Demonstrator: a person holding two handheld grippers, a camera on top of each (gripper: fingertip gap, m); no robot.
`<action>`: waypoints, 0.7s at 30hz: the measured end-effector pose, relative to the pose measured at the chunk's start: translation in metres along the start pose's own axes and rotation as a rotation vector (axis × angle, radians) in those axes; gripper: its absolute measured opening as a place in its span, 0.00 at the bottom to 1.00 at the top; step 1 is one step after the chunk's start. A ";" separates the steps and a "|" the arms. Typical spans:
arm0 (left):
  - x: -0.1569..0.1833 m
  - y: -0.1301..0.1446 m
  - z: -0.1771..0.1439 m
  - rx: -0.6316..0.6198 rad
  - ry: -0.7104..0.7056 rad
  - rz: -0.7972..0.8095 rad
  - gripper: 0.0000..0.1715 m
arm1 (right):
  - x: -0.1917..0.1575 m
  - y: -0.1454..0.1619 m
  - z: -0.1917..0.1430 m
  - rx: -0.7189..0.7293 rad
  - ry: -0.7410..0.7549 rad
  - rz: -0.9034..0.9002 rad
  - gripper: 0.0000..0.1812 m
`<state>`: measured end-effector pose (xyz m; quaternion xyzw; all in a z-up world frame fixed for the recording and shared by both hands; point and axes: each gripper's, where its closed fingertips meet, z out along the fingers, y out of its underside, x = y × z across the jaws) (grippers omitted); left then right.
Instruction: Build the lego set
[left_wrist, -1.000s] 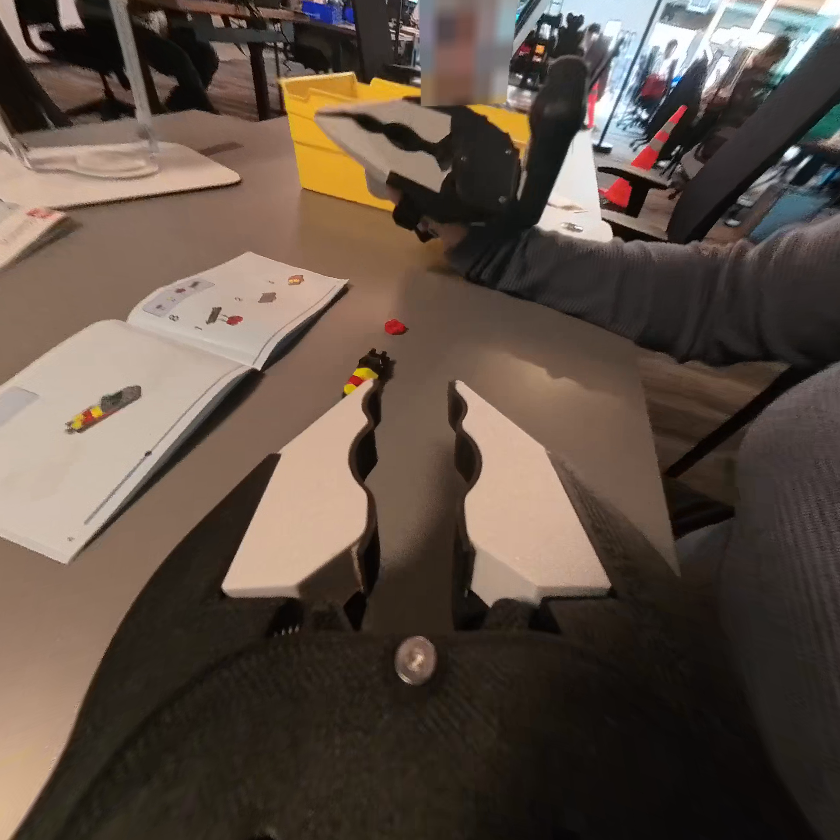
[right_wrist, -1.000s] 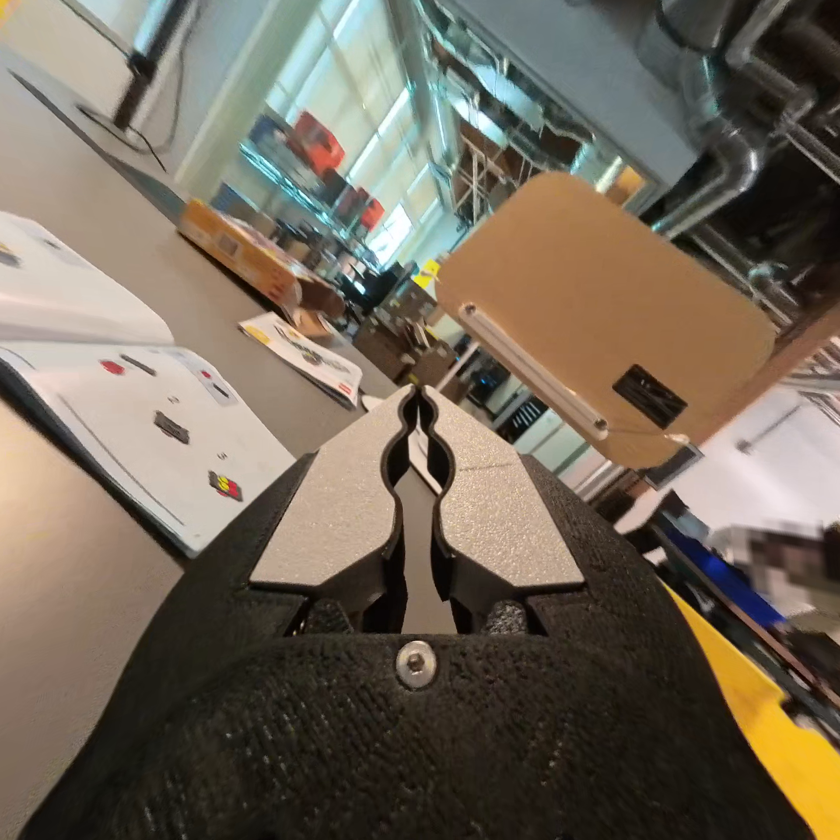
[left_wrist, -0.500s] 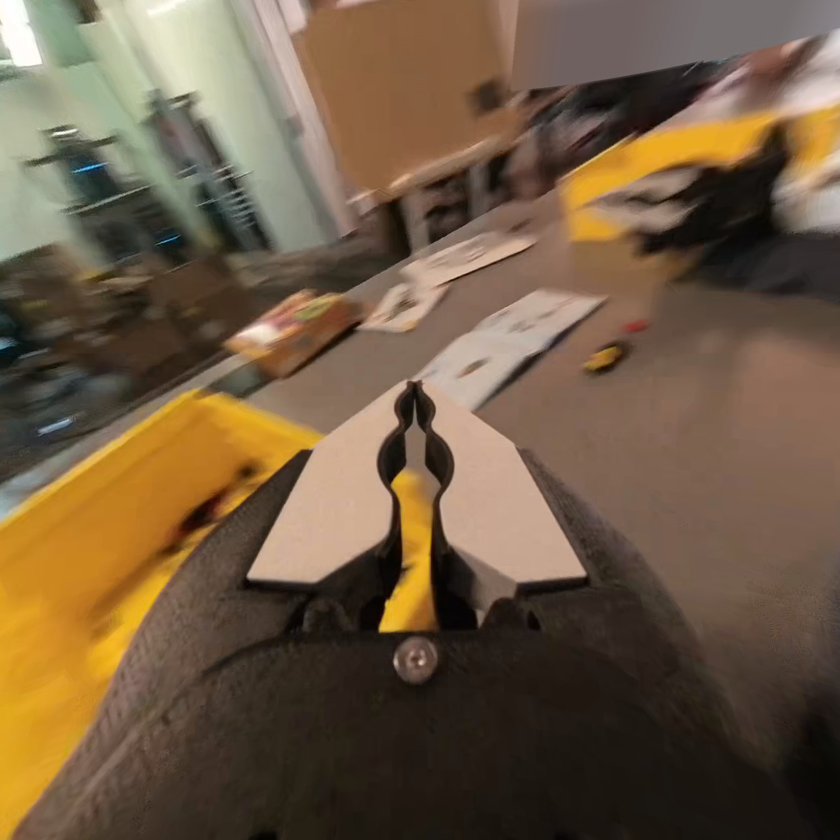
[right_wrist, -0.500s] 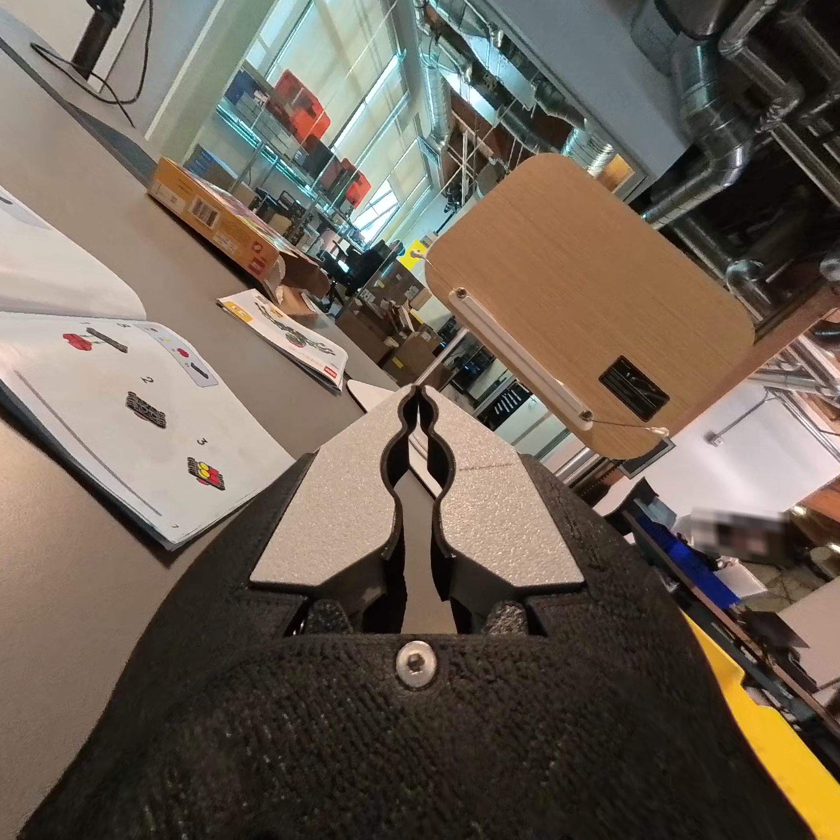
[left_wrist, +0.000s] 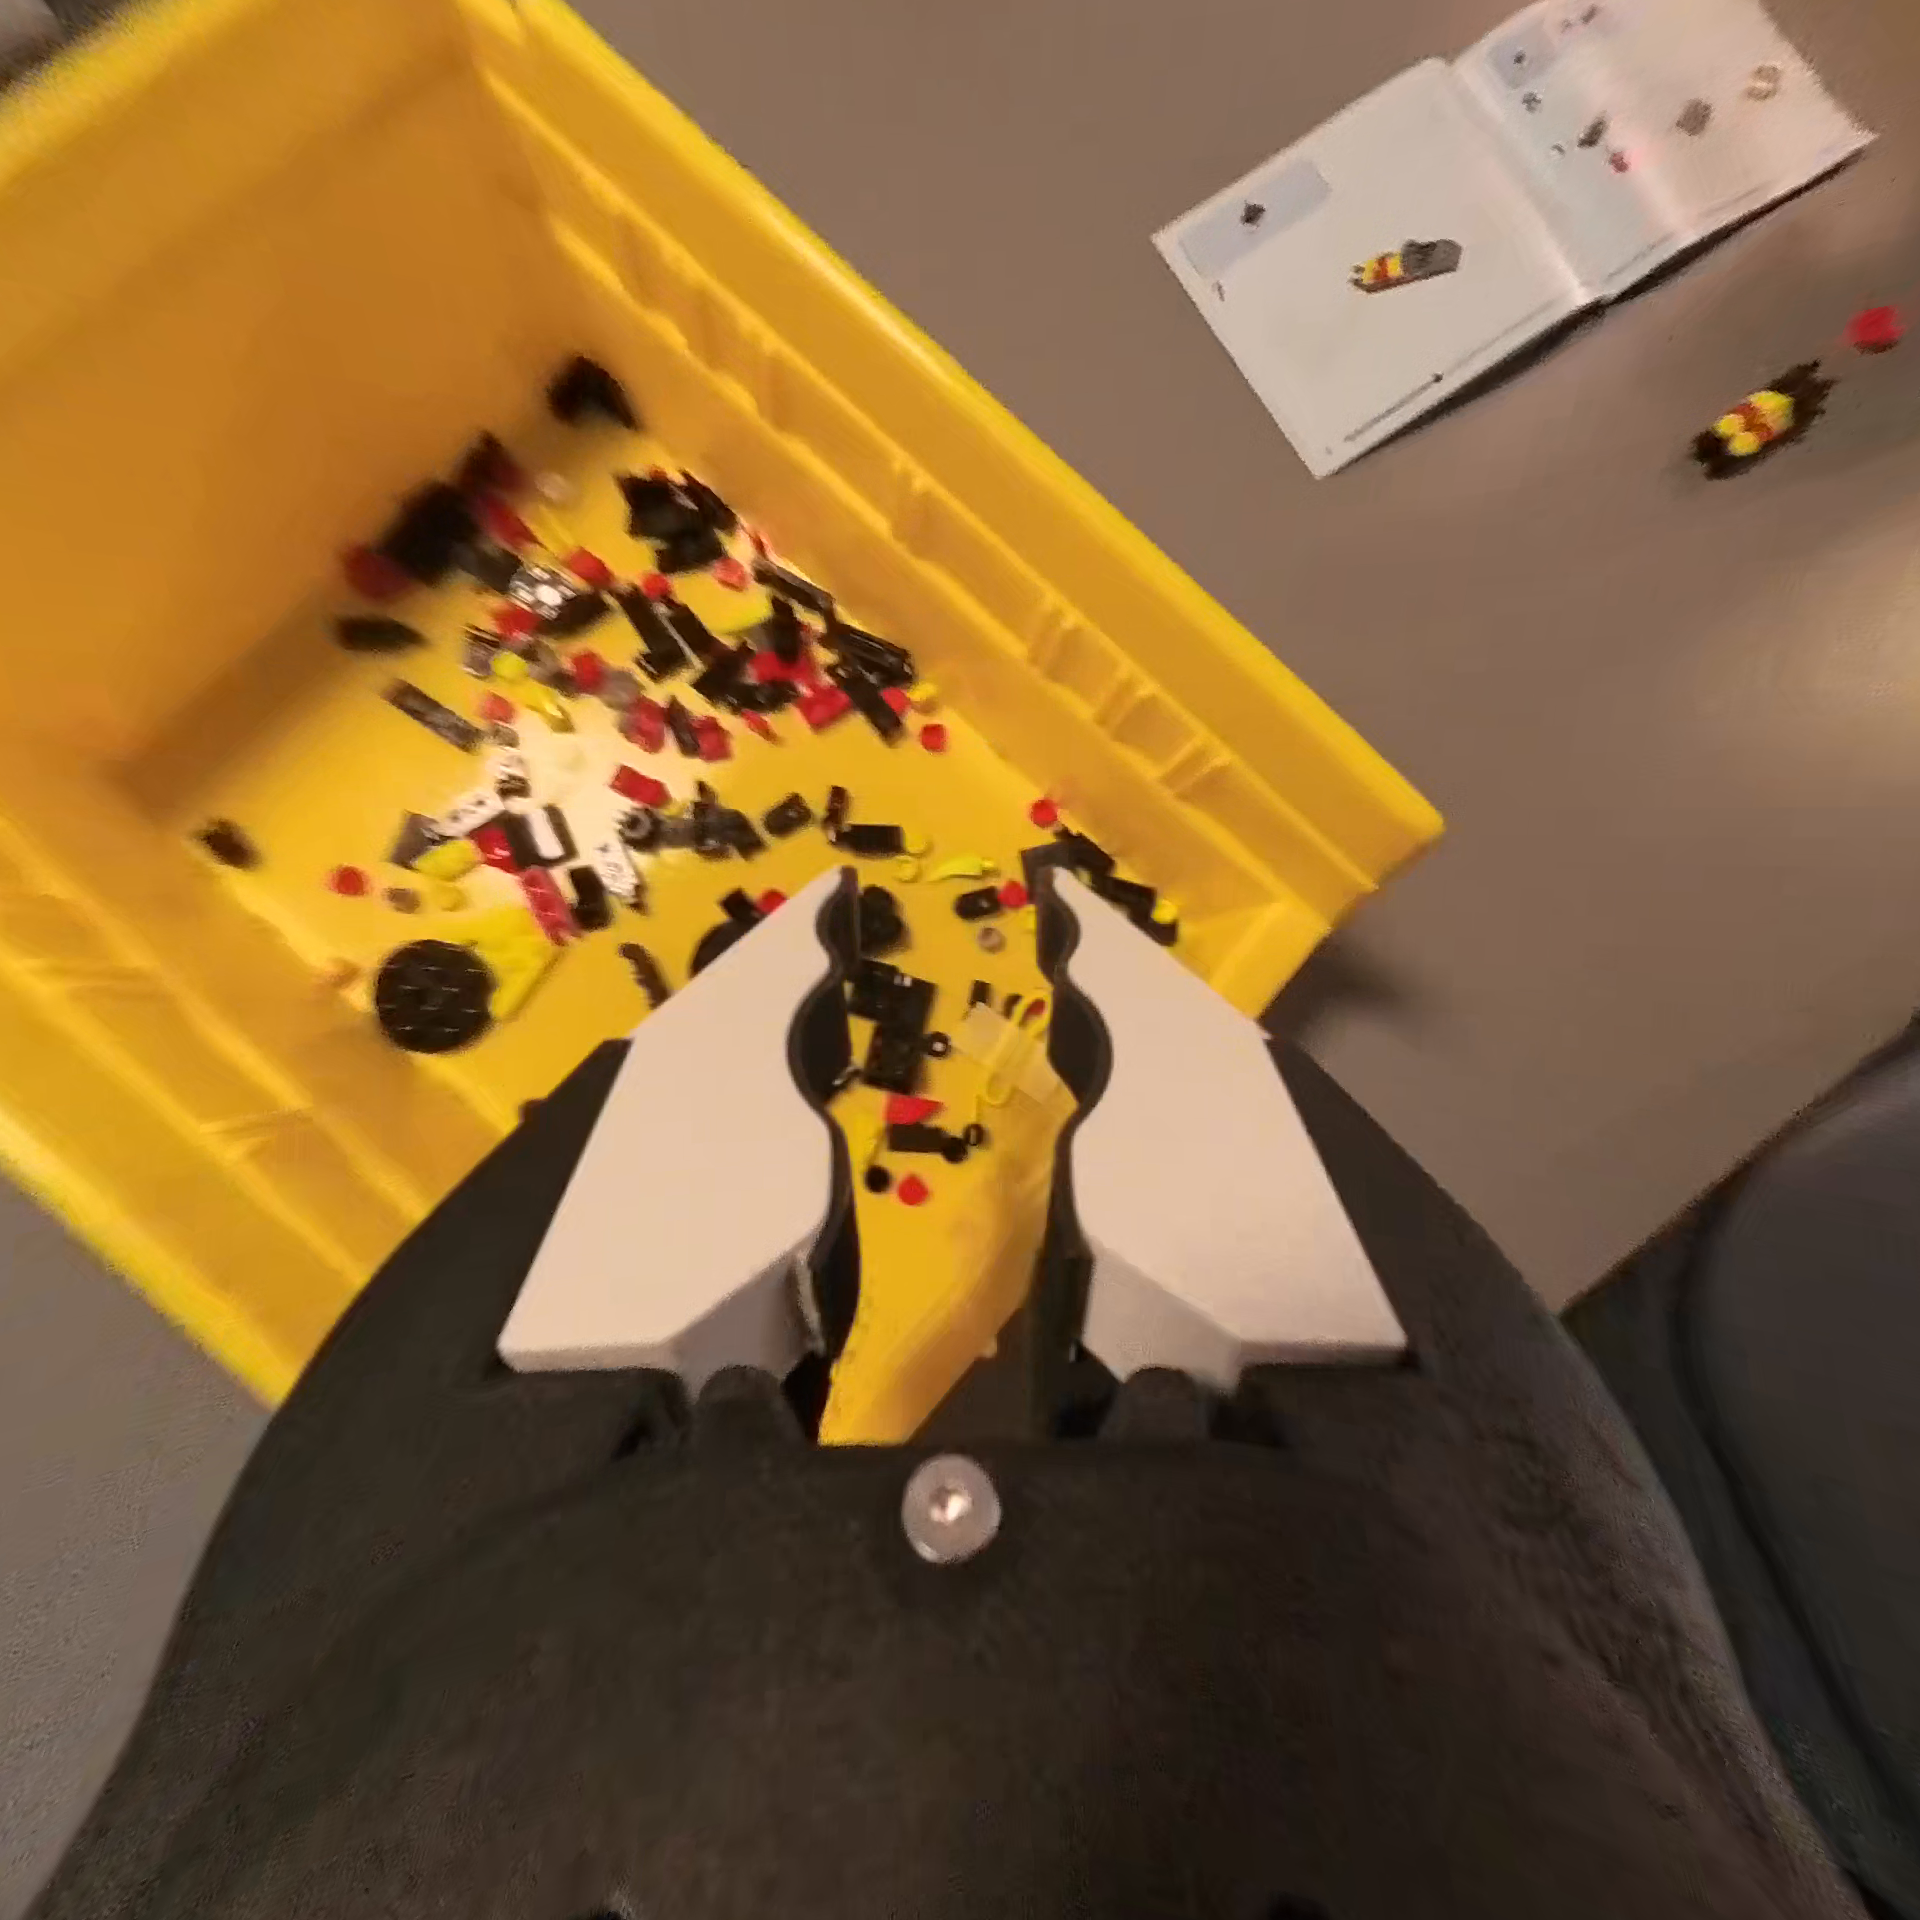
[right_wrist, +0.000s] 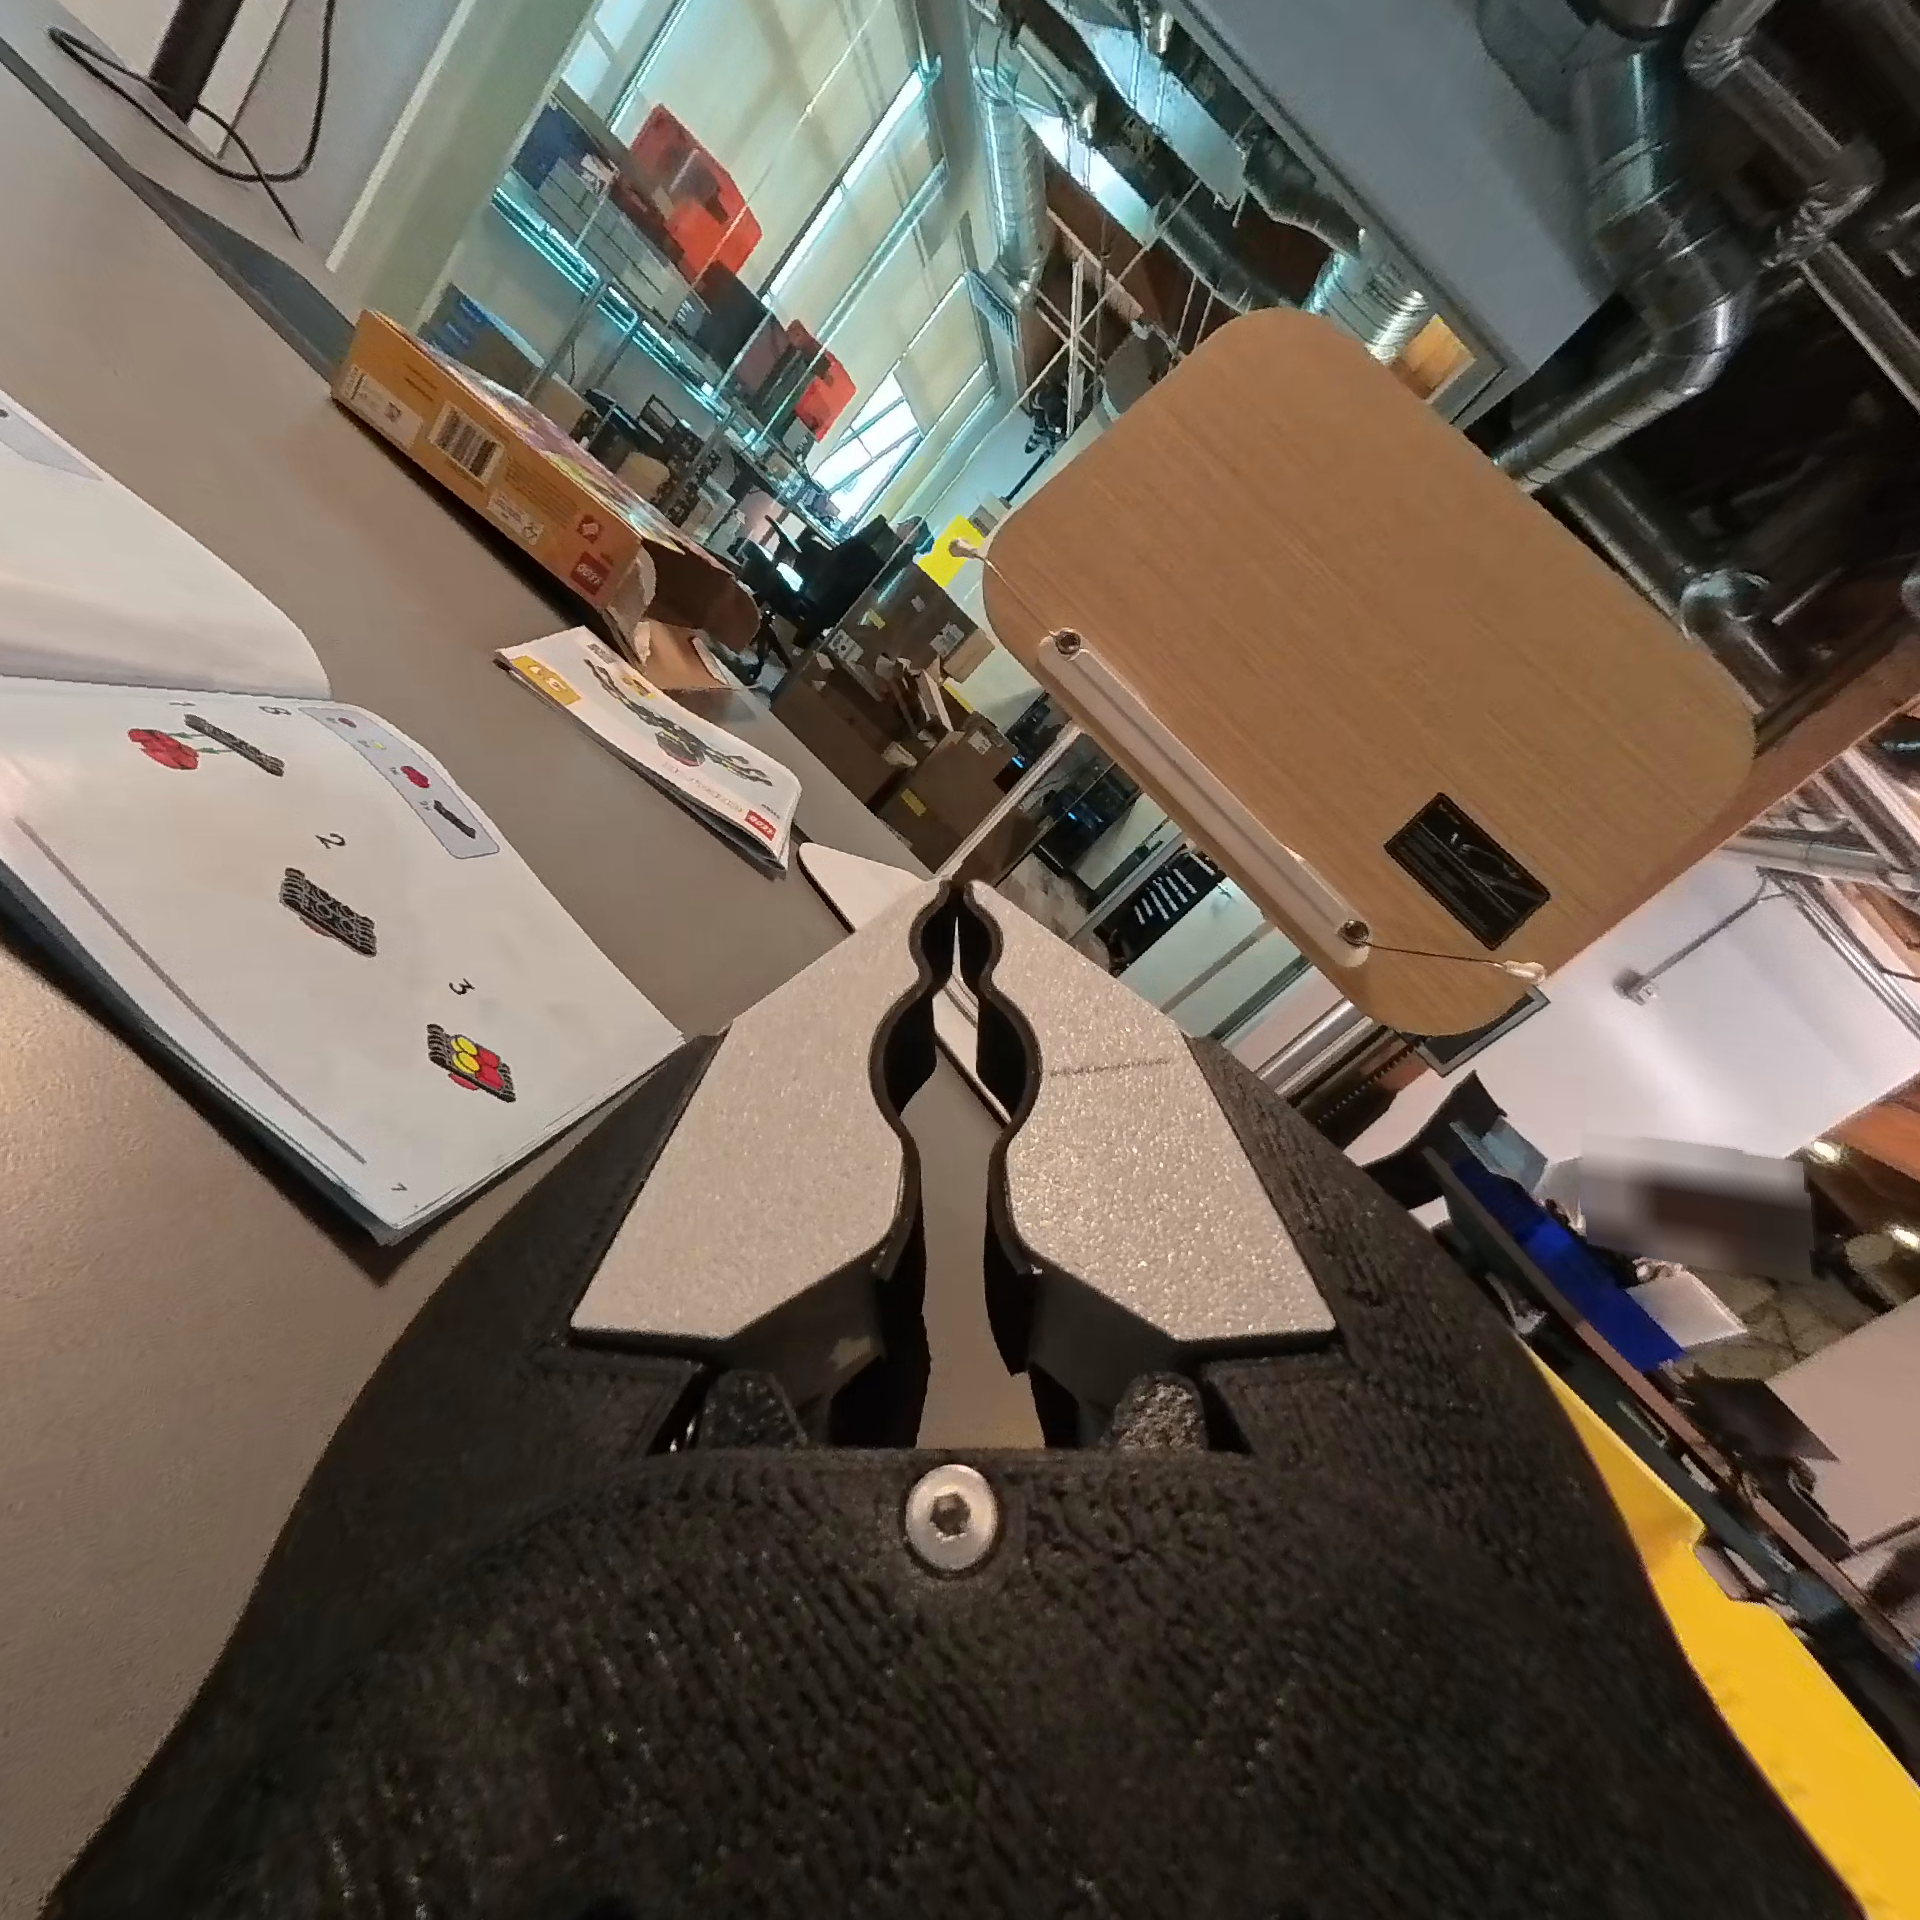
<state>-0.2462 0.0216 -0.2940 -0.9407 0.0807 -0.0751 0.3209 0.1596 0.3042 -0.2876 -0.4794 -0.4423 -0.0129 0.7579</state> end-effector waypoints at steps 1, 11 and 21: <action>0.000 0.003 0.005 -0.017 0.025 -0.022 0.20 | 0.000 0.000 0.000 -0.001 -0.001 -0.003 0.00; -0.002 0.022 0.030 -0.062 0.006 -0.007 0.22 | 0.005 0.002 -0.001 -0.007 0.018 0.031 0.00; -0.017 0.009 0.021 0.038 -0.045 -0.034 0.23 | 0.002 0.004 0.000 -0.016 0.004 0.037 0.00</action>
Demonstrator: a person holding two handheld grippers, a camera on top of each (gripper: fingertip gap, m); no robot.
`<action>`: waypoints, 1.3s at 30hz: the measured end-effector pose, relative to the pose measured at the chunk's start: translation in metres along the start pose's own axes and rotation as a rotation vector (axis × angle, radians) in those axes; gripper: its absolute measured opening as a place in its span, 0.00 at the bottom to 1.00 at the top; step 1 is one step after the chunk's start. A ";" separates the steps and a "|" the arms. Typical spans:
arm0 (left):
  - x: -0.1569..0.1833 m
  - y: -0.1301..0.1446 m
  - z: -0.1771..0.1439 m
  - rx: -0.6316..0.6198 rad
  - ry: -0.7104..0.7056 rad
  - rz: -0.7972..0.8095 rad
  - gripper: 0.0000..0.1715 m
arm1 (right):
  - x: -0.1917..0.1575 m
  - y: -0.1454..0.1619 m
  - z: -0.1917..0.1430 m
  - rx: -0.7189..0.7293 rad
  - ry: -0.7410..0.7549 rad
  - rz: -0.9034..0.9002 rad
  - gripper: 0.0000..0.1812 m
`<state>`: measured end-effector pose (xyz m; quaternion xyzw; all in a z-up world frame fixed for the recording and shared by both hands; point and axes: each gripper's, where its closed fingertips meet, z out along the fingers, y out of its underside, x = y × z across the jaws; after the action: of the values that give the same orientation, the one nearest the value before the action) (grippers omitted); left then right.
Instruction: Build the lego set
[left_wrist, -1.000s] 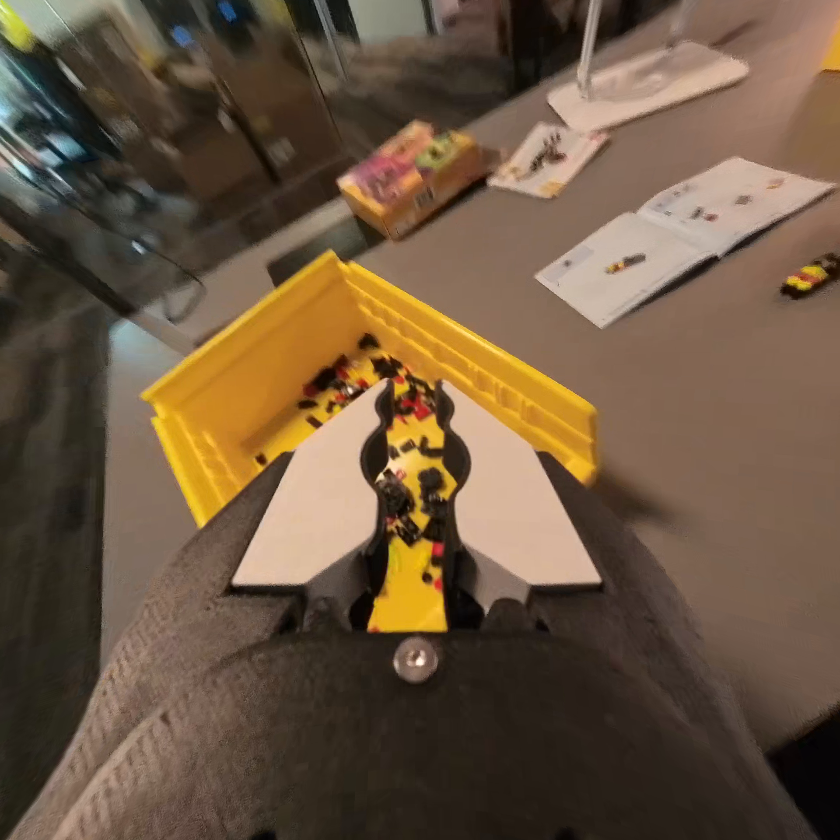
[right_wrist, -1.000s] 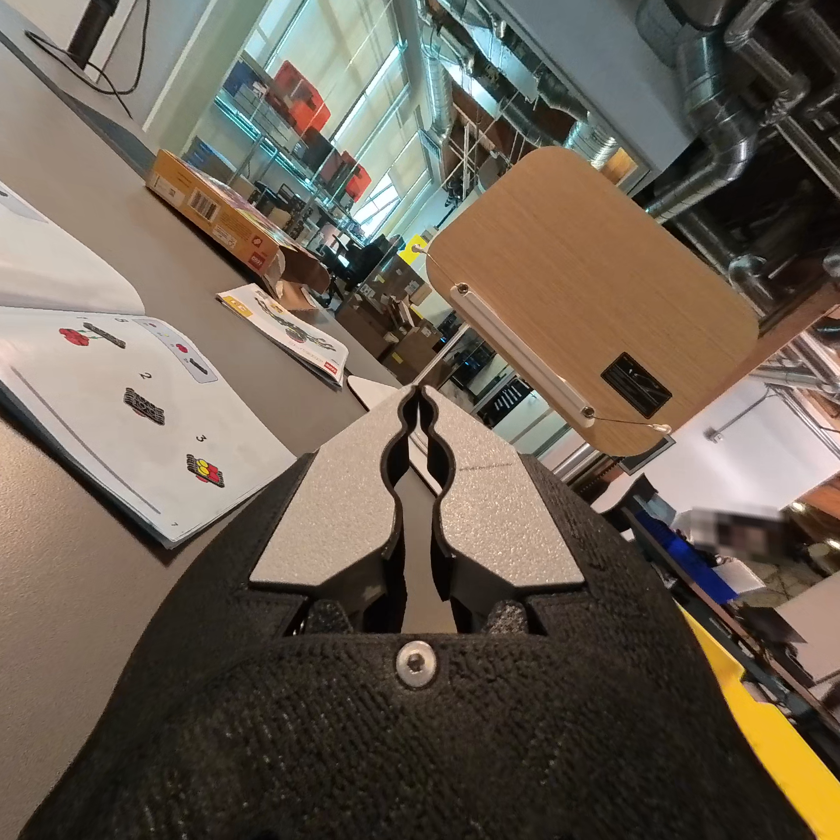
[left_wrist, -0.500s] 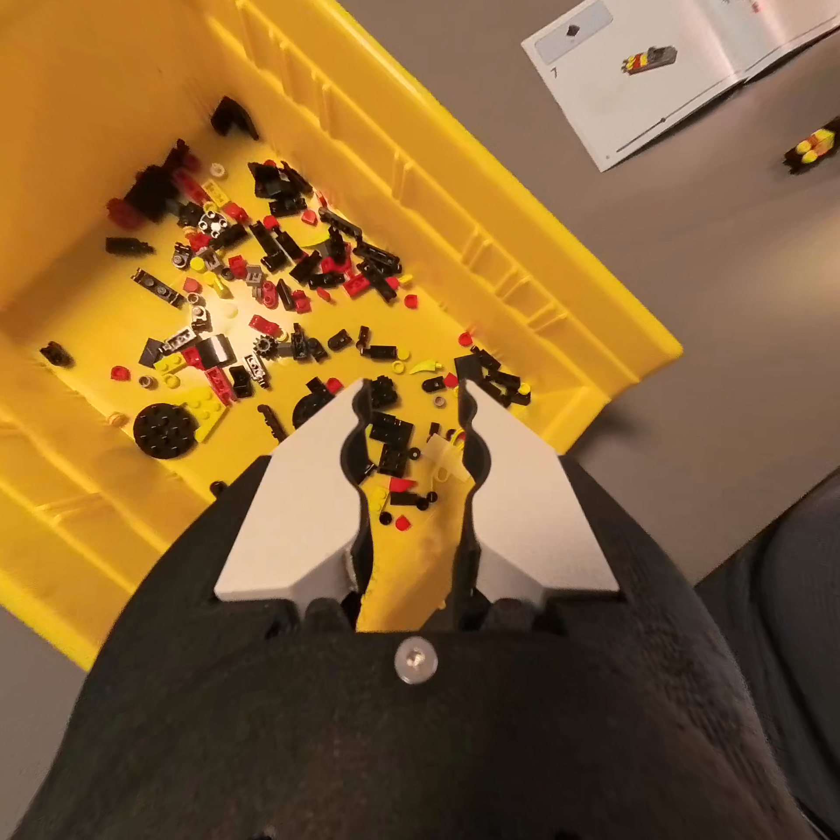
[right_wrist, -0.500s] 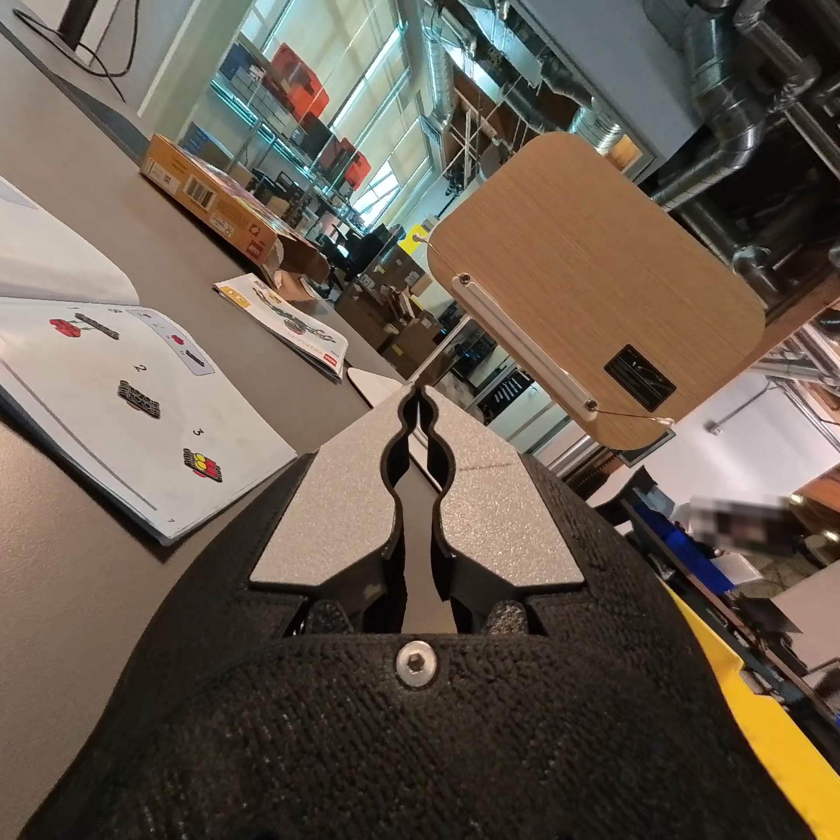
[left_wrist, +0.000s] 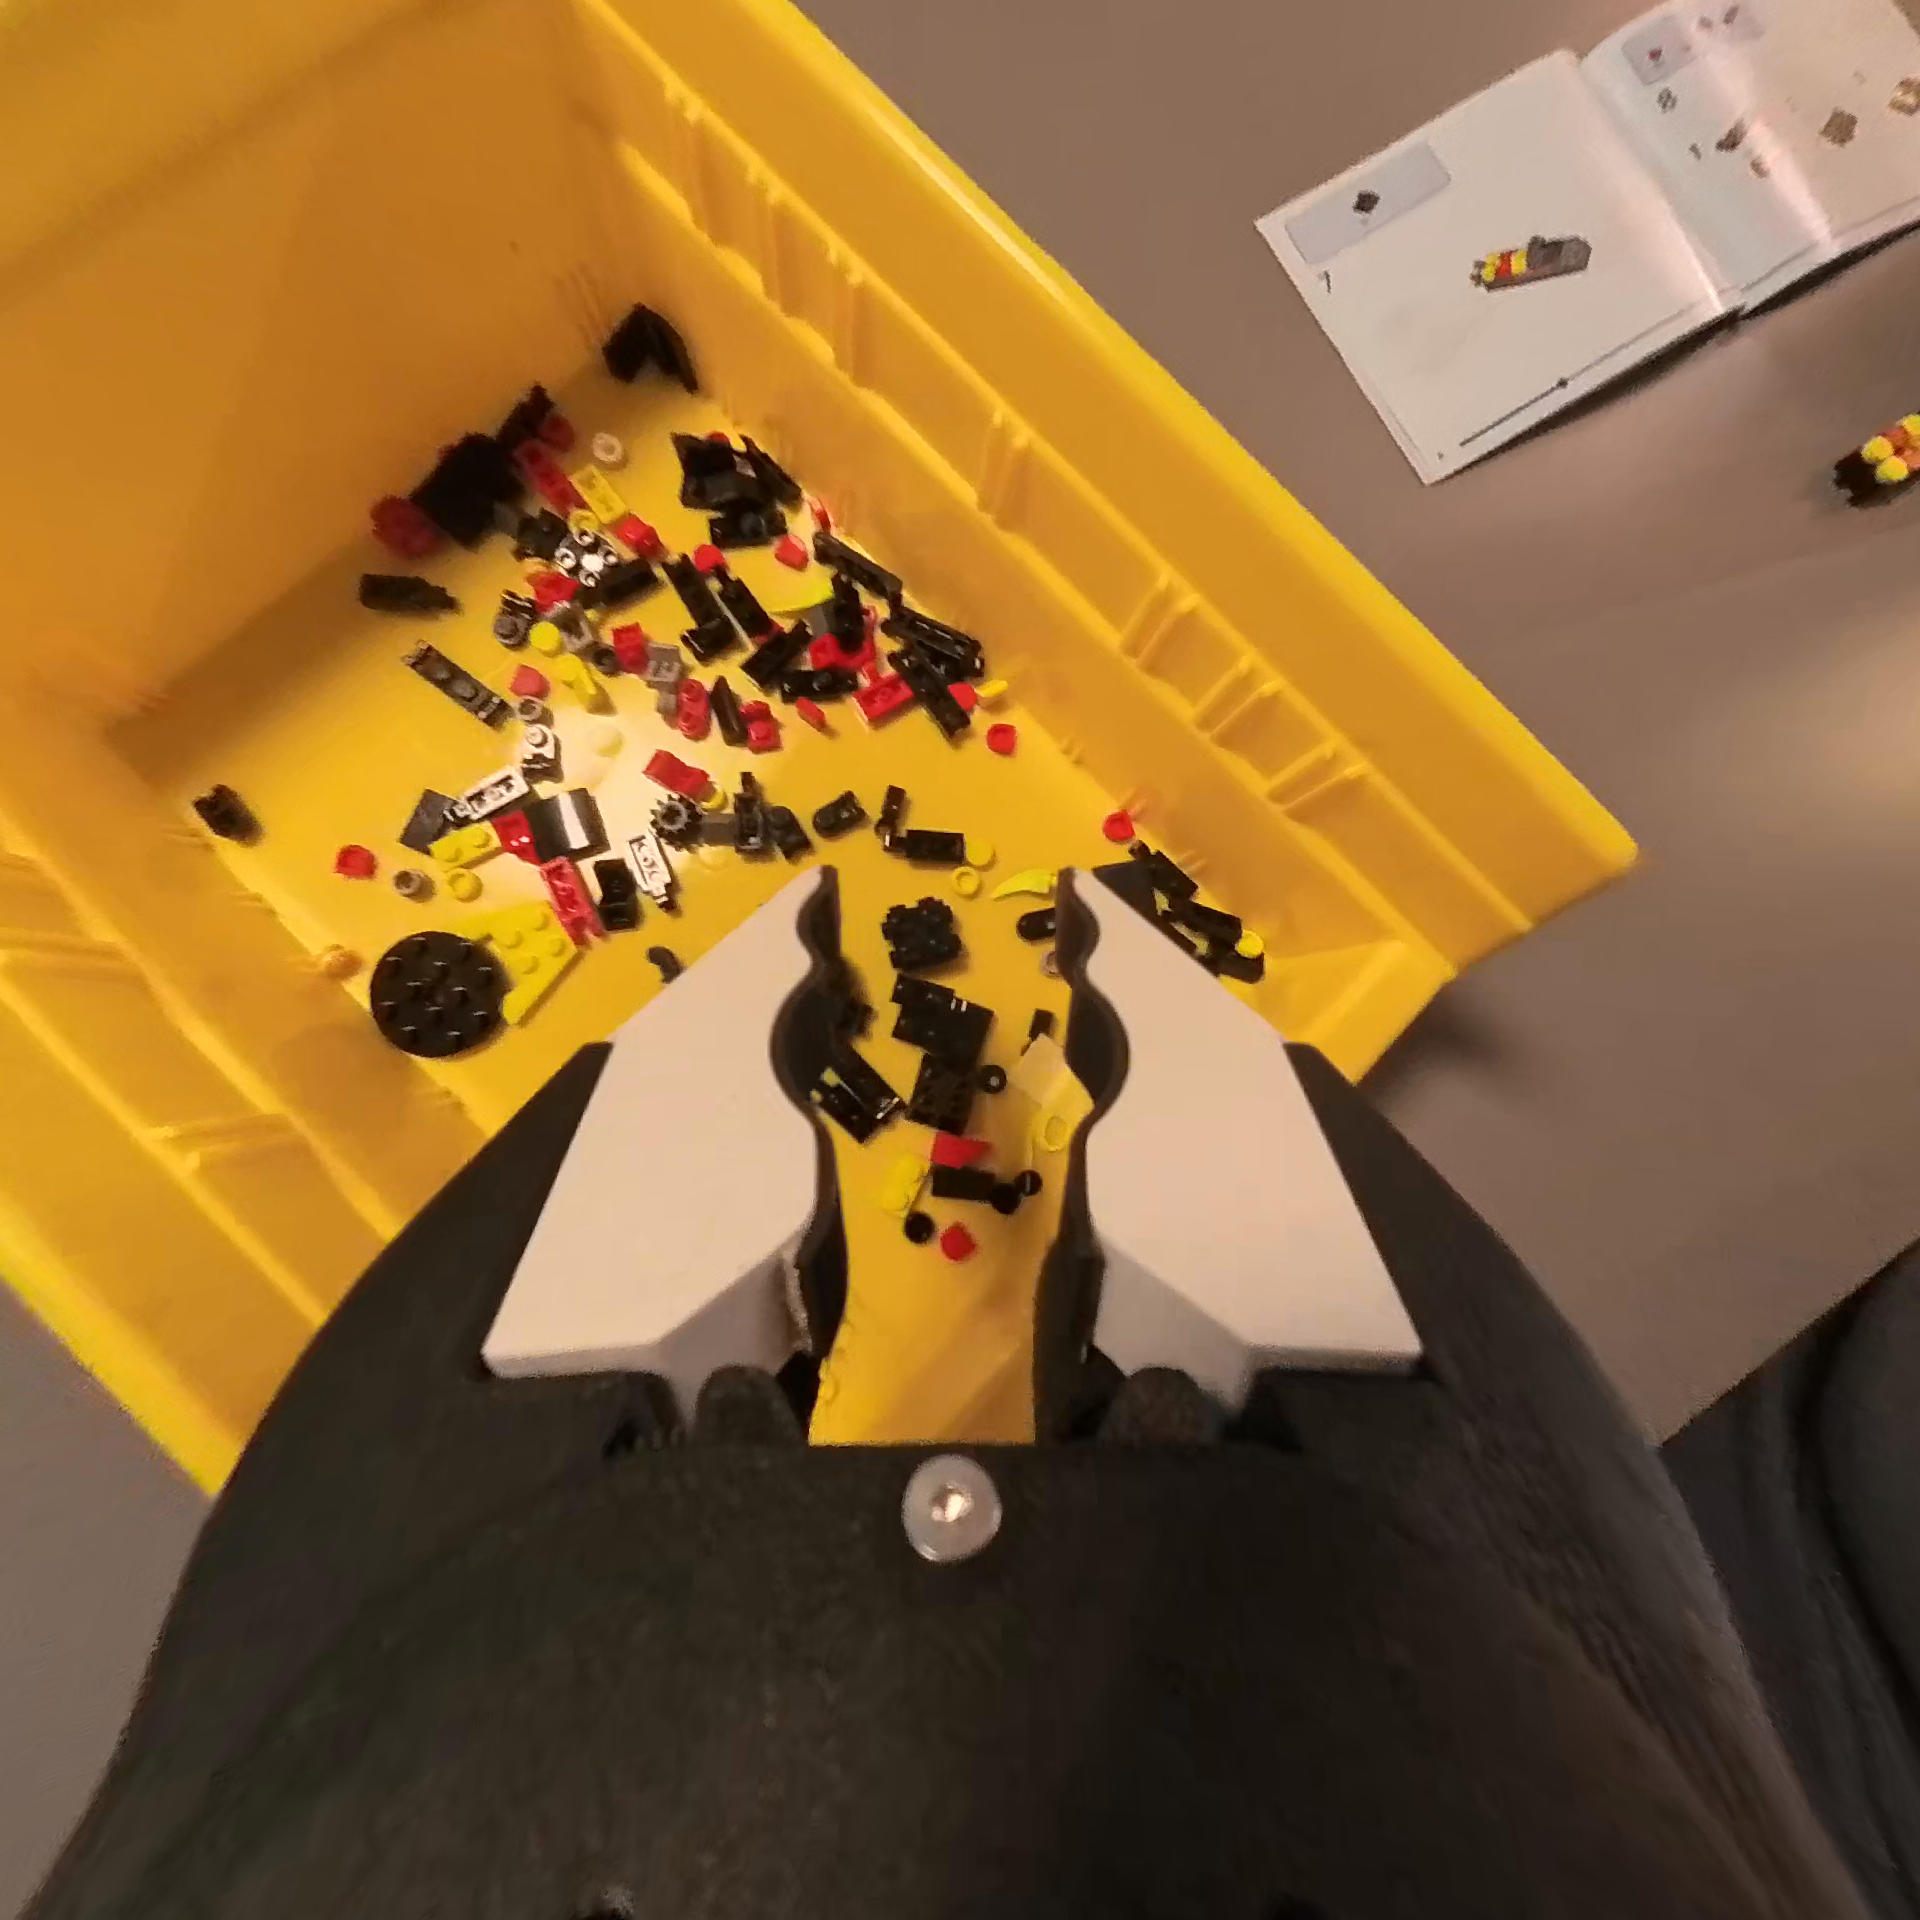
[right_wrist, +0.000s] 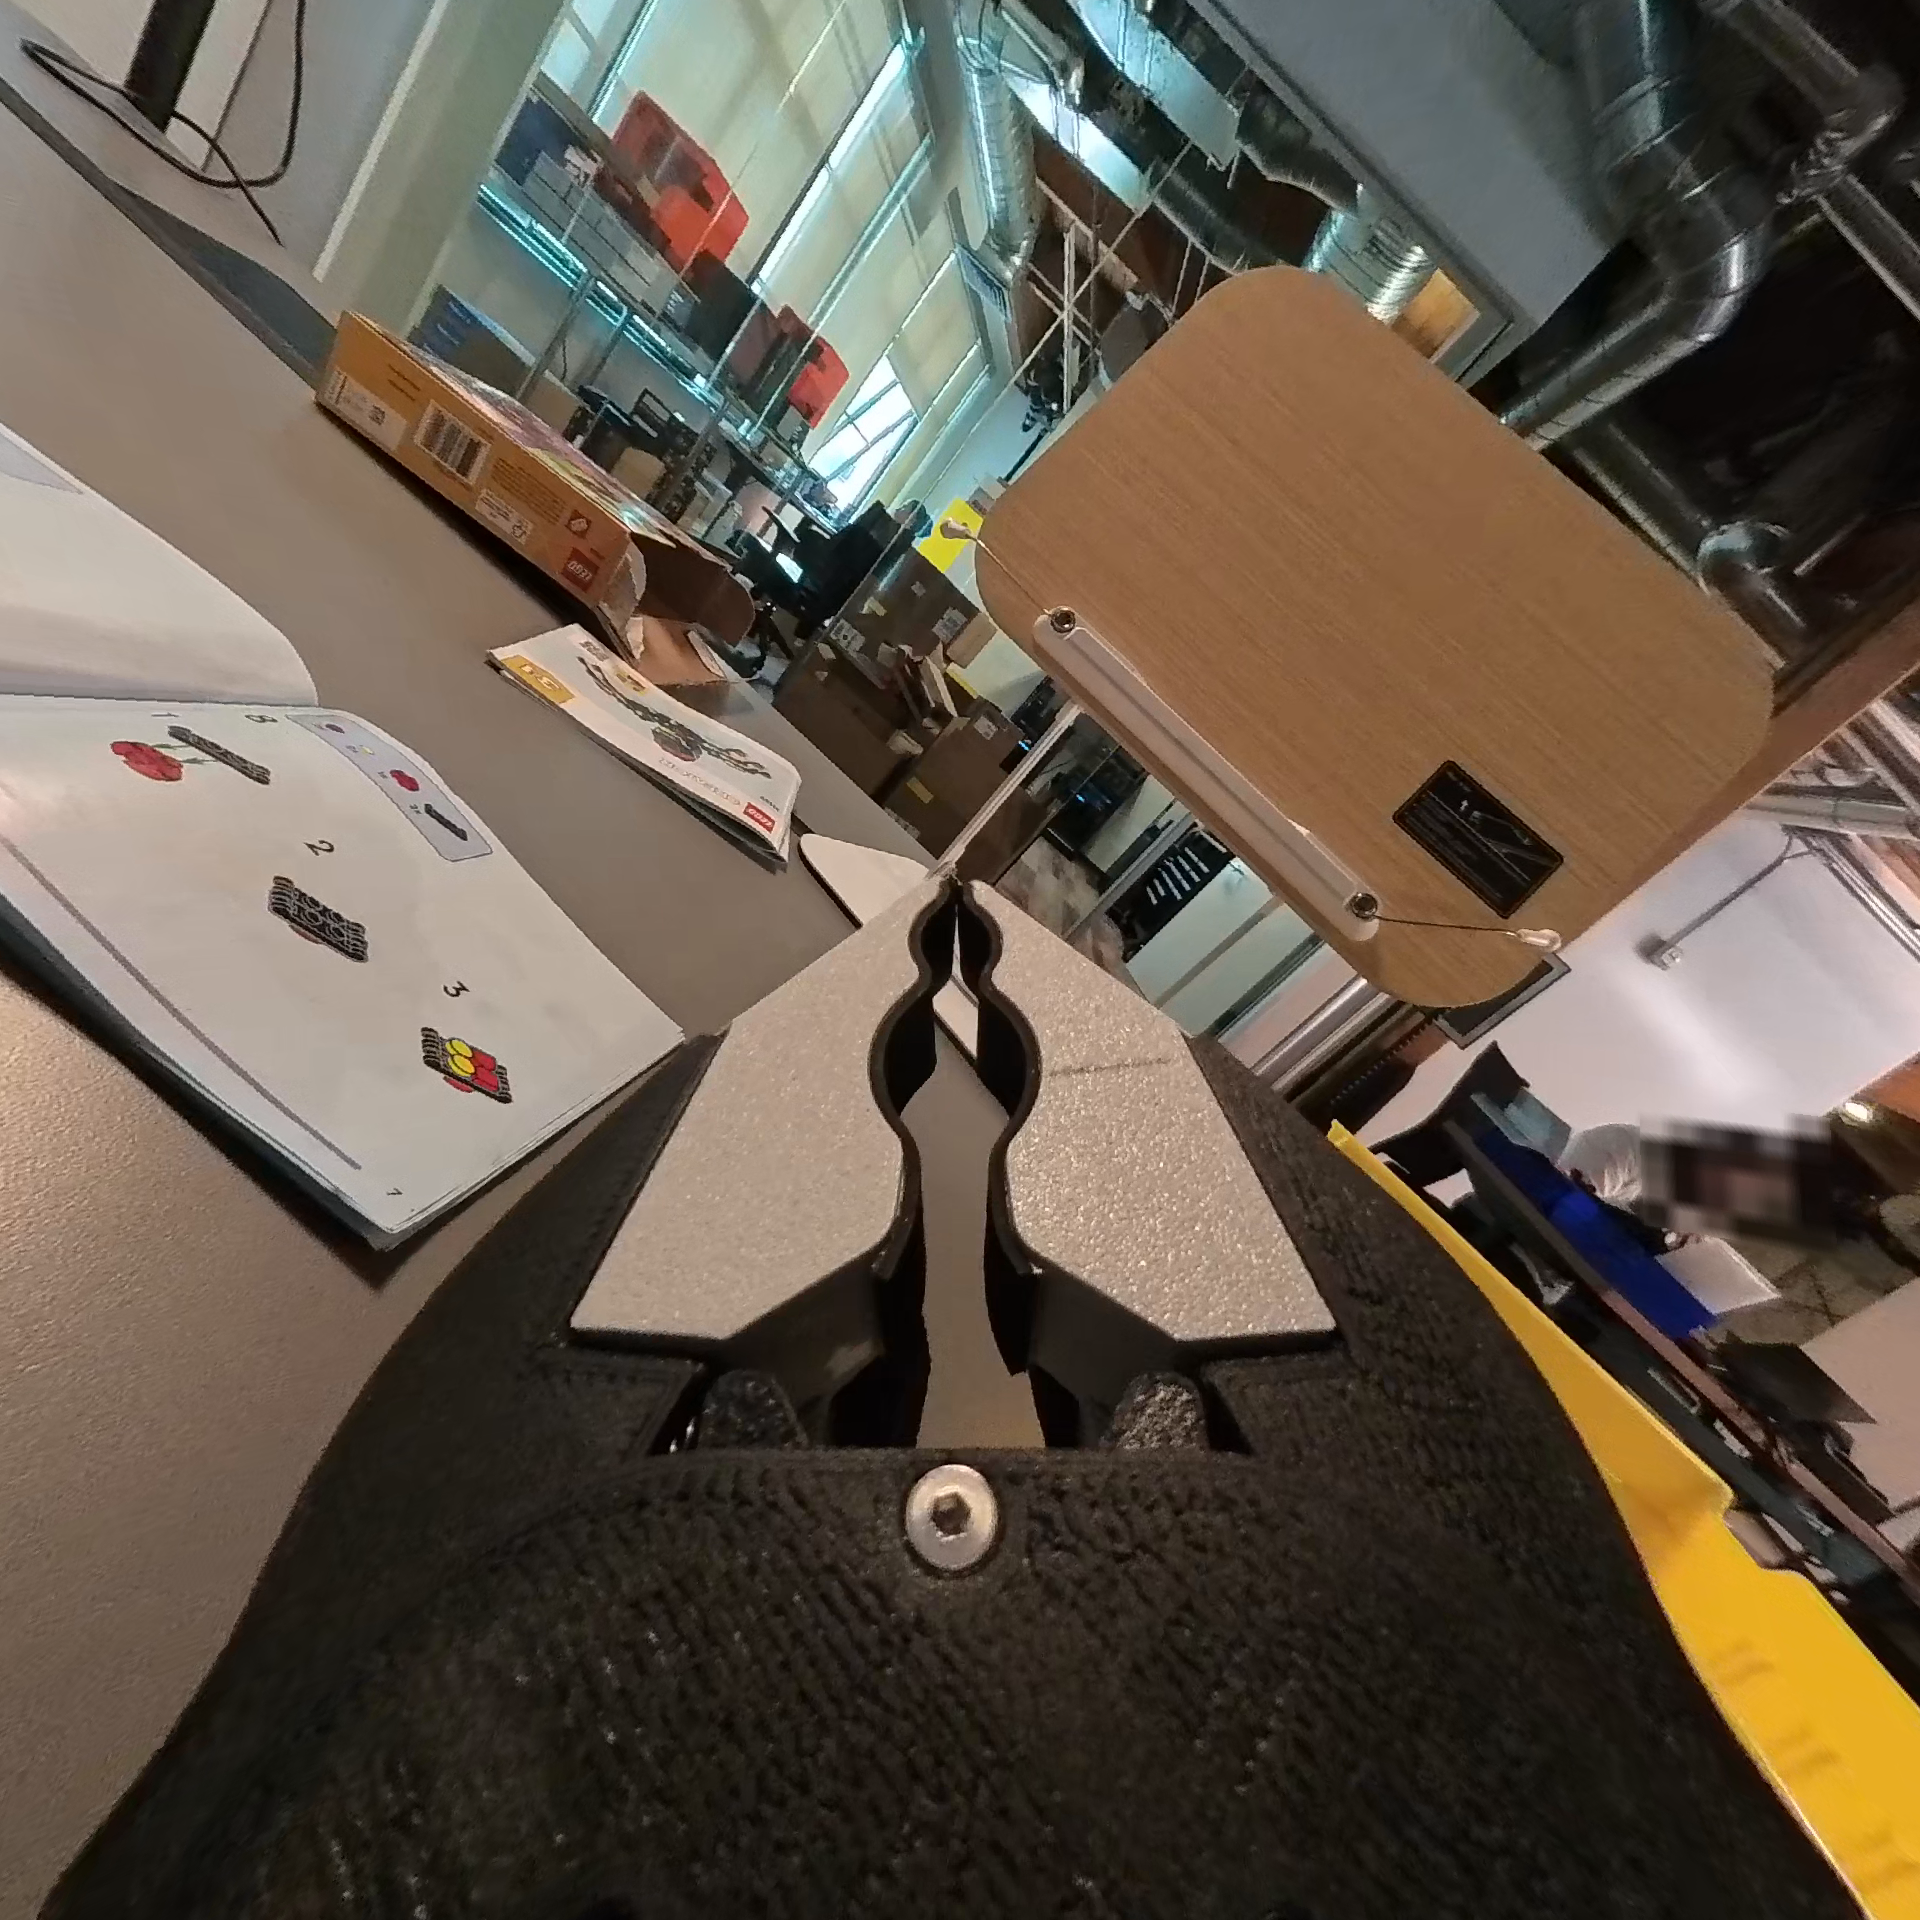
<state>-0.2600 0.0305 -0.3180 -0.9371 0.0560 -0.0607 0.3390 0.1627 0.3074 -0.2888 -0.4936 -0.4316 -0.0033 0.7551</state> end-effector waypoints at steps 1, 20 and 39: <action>-0.002 -0.002 -0.001 0.011 -0.007 0.003 0.23 | 0.000 0.000 0.000 0.000 -0.001 -0.001 0.00; -0.051 -0.091 0.000 -0.057 0.028 0.042 0.23 | 0.004 0.008 0.002 -0.045 0.026 -0.006 0.00; -0.089 -0.046 0.094 -0.412 0.111 -0.076 0.23 | 0.001 0.013 0.005 -0.085 0.025 -0.053 0.00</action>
<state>-0.3303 0.1383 -0.3670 -0.9832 0.0503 -0.1124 0.1344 0.1660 0.3182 -0.2974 -0.5133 -0.4347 -0.0476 0.7385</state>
